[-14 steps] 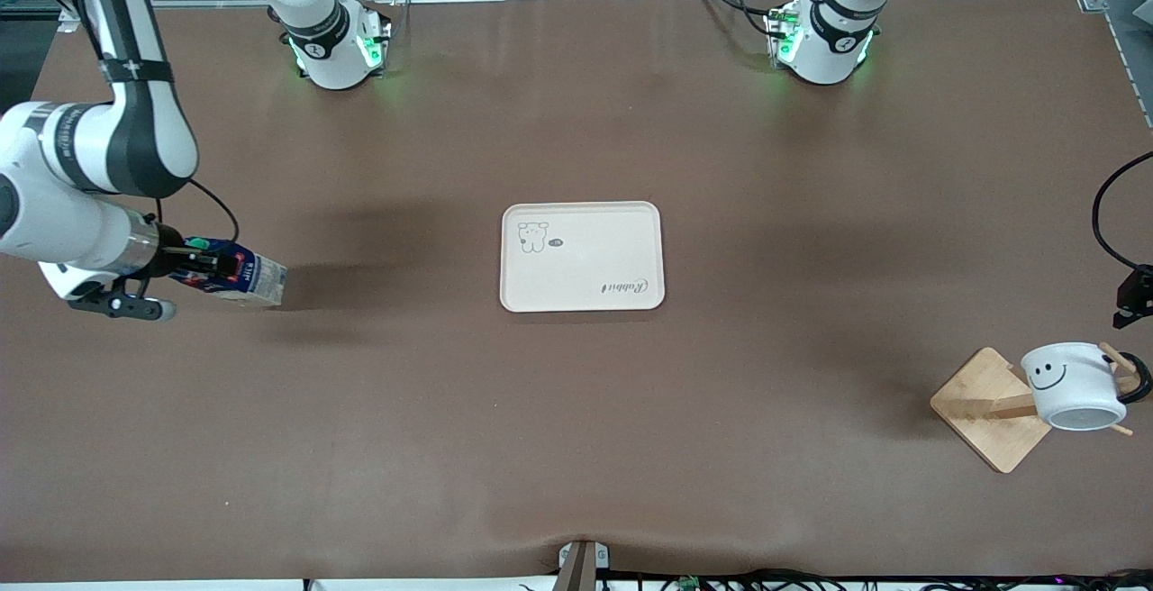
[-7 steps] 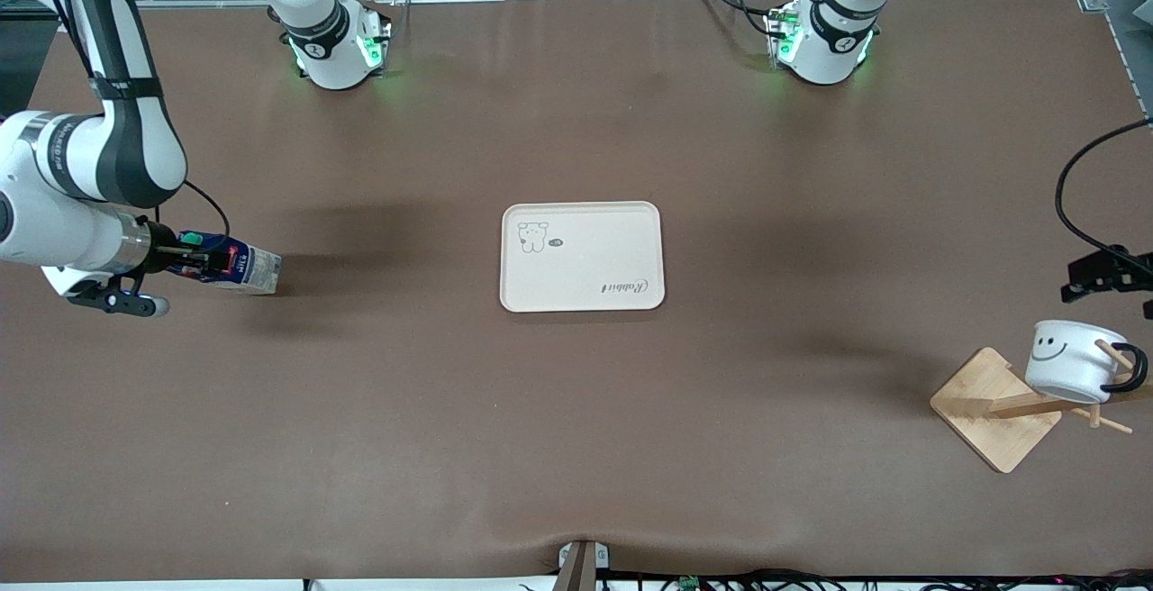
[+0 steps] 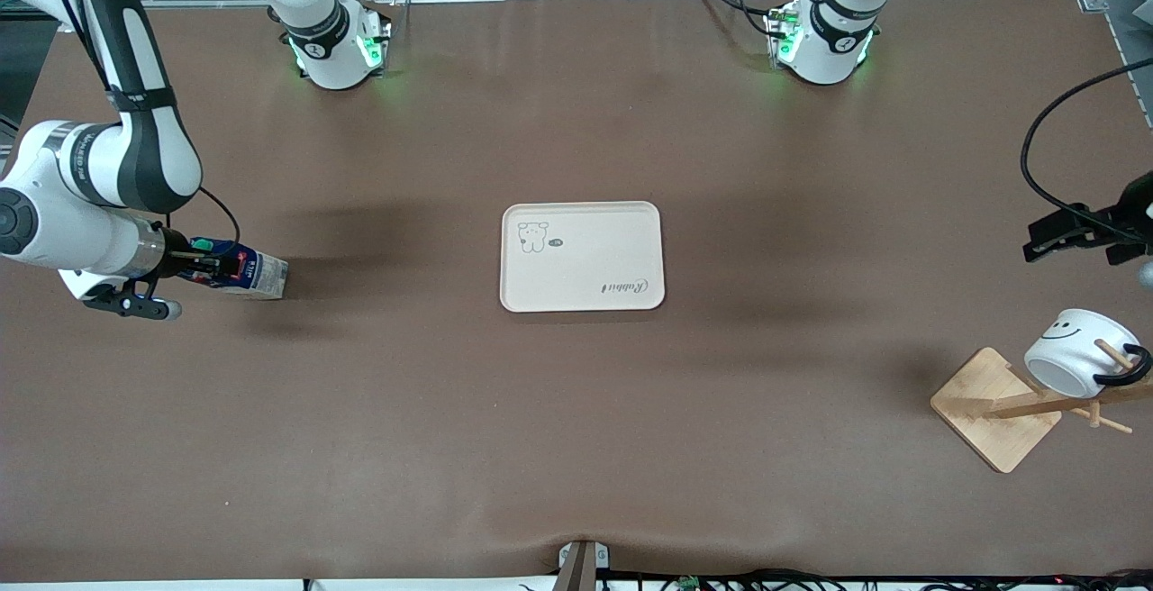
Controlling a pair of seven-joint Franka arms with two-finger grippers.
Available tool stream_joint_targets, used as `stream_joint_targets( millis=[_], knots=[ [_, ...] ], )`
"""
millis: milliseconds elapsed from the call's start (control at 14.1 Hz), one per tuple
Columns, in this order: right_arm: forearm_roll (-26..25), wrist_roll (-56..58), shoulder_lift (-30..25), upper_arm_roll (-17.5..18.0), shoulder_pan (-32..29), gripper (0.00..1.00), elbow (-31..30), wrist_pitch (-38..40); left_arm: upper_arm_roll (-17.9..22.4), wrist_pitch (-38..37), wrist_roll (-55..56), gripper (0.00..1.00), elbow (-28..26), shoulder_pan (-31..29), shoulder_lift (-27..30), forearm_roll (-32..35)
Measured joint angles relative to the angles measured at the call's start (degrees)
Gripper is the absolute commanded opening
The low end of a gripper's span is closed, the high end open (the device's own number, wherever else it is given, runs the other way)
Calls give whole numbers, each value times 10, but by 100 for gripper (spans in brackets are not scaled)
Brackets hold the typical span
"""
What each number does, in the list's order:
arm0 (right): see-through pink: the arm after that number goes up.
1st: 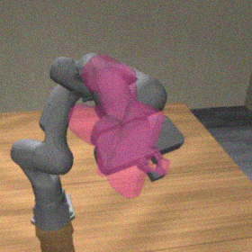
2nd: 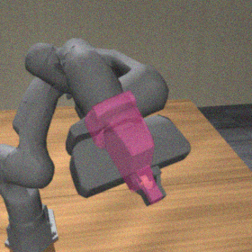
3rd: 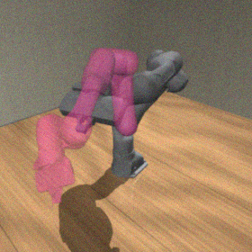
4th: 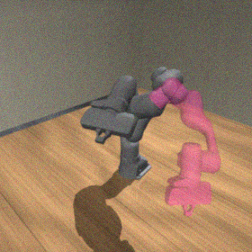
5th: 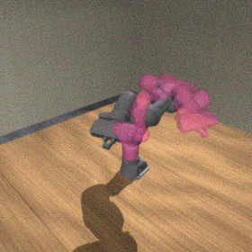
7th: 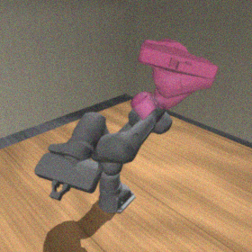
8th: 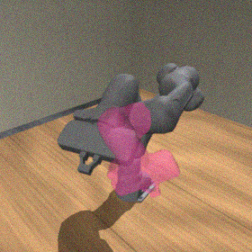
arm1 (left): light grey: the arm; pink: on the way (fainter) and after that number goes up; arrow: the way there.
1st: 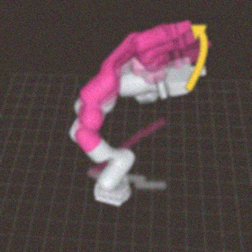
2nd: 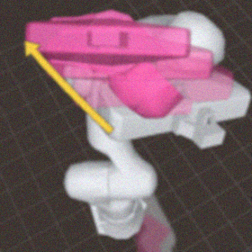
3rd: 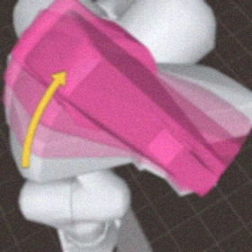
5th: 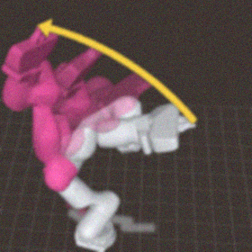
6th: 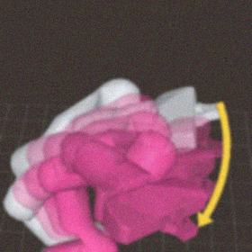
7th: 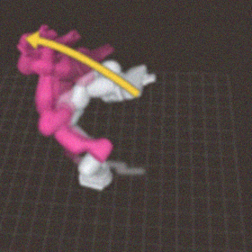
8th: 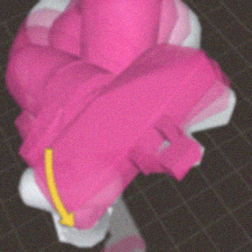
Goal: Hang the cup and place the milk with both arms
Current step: 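Hang the mug handle on the stand peg and open the left gripper, then lower the milk carton onto the table and open the right gripper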
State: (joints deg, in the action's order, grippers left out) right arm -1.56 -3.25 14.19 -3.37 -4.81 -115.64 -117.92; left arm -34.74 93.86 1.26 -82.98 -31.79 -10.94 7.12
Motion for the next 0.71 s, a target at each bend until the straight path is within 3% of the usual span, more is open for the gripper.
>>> stream_joint_targets(
  millis=[283,496,709],
  knots=[
    [0,0,0,0,-1,82,0,0,-25,-17,33,100,0,2,20,0],
    [0,11,3,0,-6,93,-5,-10,-25,-18,33,100,0,0,26,0],
    [0,19,4,0,-11,93,-6,-10,-23,-18,33,100,3,-2,26,0]
  ],
)
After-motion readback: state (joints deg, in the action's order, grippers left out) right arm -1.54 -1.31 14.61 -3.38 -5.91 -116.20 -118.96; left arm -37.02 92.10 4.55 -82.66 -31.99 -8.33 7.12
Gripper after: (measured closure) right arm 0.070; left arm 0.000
